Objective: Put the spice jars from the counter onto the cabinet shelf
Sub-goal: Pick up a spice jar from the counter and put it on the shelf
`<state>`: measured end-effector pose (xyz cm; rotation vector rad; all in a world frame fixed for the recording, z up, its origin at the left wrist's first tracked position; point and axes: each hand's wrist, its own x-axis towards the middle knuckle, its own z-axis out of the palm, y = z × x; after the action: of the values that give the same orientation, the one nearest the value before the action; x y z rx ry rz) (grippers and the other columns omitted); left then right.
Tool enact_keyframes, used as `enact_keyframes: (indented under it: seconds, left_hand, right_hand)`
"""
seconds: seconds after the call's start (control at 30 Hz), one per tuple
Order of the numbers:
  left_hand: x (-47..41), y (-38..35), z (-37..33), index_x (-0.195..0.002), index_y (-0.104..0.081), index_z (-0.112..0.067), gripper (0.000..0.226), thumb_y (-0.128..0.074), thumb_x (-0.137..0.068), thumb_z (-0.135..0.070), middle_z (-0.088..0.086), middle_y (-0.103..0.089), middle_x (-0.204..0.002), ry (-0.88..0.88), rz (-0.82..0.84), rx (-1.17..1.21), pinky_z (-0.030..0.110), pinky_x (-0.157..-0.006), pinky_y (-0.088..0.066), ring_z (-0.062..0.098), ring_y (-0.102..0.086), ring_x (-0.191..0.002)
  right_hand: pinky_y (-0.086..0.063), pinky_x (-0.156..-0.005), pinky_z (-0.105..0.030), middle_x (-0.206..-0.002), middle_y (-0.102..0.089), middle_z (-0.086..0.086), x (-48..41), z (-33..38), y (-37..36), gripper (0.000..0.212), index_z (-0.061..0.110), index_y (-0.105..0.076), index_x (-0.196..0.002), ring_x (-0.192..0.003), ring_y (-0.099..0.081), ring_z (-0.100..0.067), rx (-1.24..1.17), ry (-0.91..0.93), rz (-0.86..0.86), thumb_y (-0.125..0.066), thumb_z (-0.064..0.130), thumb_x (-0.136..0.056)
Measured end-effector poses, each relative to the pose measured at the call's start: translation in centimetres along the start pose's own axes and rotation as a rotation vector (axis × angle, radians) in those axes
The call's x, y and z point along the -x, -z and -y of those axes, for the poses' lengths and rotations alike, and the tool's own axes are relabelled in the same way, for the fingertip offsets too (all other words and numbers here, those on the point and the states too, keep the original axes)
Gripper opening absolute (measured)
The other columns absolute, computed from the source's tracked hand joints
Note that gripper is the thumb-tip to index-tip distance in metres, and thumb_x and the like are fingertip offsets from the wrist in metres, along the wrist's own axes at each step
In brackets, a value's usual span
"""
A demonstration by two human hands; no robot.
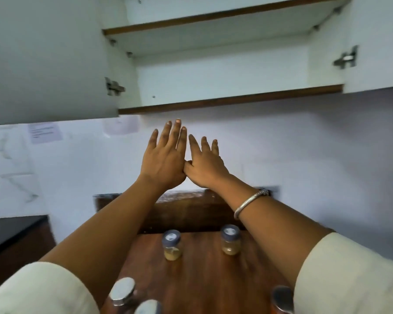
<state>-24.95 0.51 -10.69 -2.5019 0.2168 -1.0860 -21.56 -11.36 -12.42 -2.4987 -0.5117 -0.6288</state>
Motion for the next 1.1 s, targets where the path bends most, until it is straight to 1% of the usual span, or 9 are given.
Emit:
enact_keyframes:
  seconds: [0.13,0.27,0.33,0.43,0.53,0.63,0.83,0.97,1.1]
  left_hand:
    - [-1.6,-0.3,-8.0,-0.149,0.000,-0.010,0.077,-0.039,-0.089,-0.039,0.013,0.004,-0.158,-0.056,0.019,0.155,0.045,-0.117,-0.003,0.029,0.005,-0.146]
    - [-2.1,-0.5,-16.2,-0.149,0.000,-0.010,0.085,-0.040,-0.088,-0.054,0.013,0.002,-0.158,-0.168,0.061,0.289,0.045,-0.118,-0.006,0.028,0.003,-0.146]
    - [-1.7,-0.7,-20.5,-0.149,-0.002,-0.009,0.080,-0.038,-0.089,-0.049,0.013,-0.001,-0.158,-0.215,0.087,0.373,0.044,-0.118,-0.008,0.028,0.000,-0.146]
    - [-0.4,-1.3,-26.2,-0.149,-0.006,-0.009,0.075,-0.039,-0.089,-0.039,0.015,-0.008,-0.157,-0.279,0.156,0.490,0.043,-0.117,-0.013,0.029,-0.007,-0.145]
    - [1.7,-3.0,-30.7,-0.149,-0.012,-0.011,0.068,-0.035,-0.093,-0.043,0.015,-0.015,-0.156,-0.378,0.228,0.545,0.042,-0.116,-0.017,0.030,-0.014,-0.144]
    - [3.7,-5.3,-33.9,-0.148,-0.019,-0.016,0.062,-0.035,-0.095,-0.044,0.014,-0.017,-0.155,-0.472,0.348,0.646,0.044,-0.115,-0.022,0.031,-0.016,-0.143]
    - [6.7,-10.2,-40.7,-0.149,-0.009,-0.013,0.064,-0.033,-0.097,-0.040,0.016,-0.016,-0.155,-0.702,0.561,0.699,0.044,-0.116,-0.022,0.031,-0.013,-0.144]
    - [7.9,-12.7,-45.2,-0.150,-0.009,-0.017,0.064,-0.034,-0.096,-0.041,0.013,-0.014,-0.156,-0.748,0.696,0.792,0.046,-0.114,-0.025,0.030,-0.012,-0.144]
    - [9.0,-14.1,-49.8,-0.149,-0.002,-0.022,0.071,-0.042,-0.094,-0.040,0.015,-0.016,-0.155,-0.751,0.788,0.920,0.048,-0.113,-0.027,0.033,-0.015,-0.143]
  right_hand:
    - [-0.014,-0.112,-0.059,-0.159,0.004,-0.010,3.0,-7.6,2.3,0.073,0.030,0.002,-0.149,-0.143,0.014,-0.038,0.042,-0.113,0.007,-0.035,0.055,-0.091]
    - [-0.013,-0.113,-0.059,-0.159,-0.001,-0.012,7.5,-14.8,4.2,0.071,0.028,-0.002,-0.150,-0.143,0.013,-0.039,0.037,-0.245,0.048,-0.035,0.051,-0.092]
    - [-0.010,-0.115,-0.057,-0.158,-0.007,-0.014,10.0,-18.6,4.9,0.069,0.025,-0.005,-0.150,-0.144,0.010,-0.038,0.048,-0.295,0.089,-0.034,0.048,-0.092]
    - [-0.011,-0.115,-0.055,-0.155,-0.021,-0.010,13.8,-23.6,5.4,0.063,0.024,-0.012,-0.150,-0.145,-0.002,-0.035,0.068,-0.326,0.172,-0.031,0.046,-0.094]
    - [-0.005,-0.117,-0.049,-0.153,-0.028,-0.014,18.0,-27.4,5.4,0.059,0.017,-0.018,-0.149,-0.144,-0.014,-0.032,0.089,-0.373,0.228,-0.027,0.047,-0.098]
    - [-0.012,-0.116,-0.048,-0.148,-0.036,-0.014,21.8,-30.2,4.3,0.054,0.013,-0.030,-0.145,-0.139,-0.027,-0.031,0.096,-0.388,0.222,-0.030,0.043,-0.100]
    - [-0.006,-0.117,-0.048,-0.146,-0.038,-0.016,27.1,-35.5,0.0,0.051,0.016,-0.029,-0.145,-0.140,-0.025,-0.030,0.115,-0.531,0.309,-0.030,0.040,-0.100]
    - [-0.014,-0.115,-0.054,-0.147,-0.037,-0.013,29.8,-39.4,-1.8,0.050,0.018,-0.029,-0.143,-0.141,-0.021,-0.036,0.162,-0.663,0.327,-0.032,0.041,-0.098]
    - [-0.014,-0.114,-0.057,-0.154,-0.023,-0.015,32.1,-42.4,-2.6,0.055,0.020,-0.027,-0.145,-0.143,-0.008,-0.041,0.272,-0.790,0.321,-0.042,0.040,-0.096]
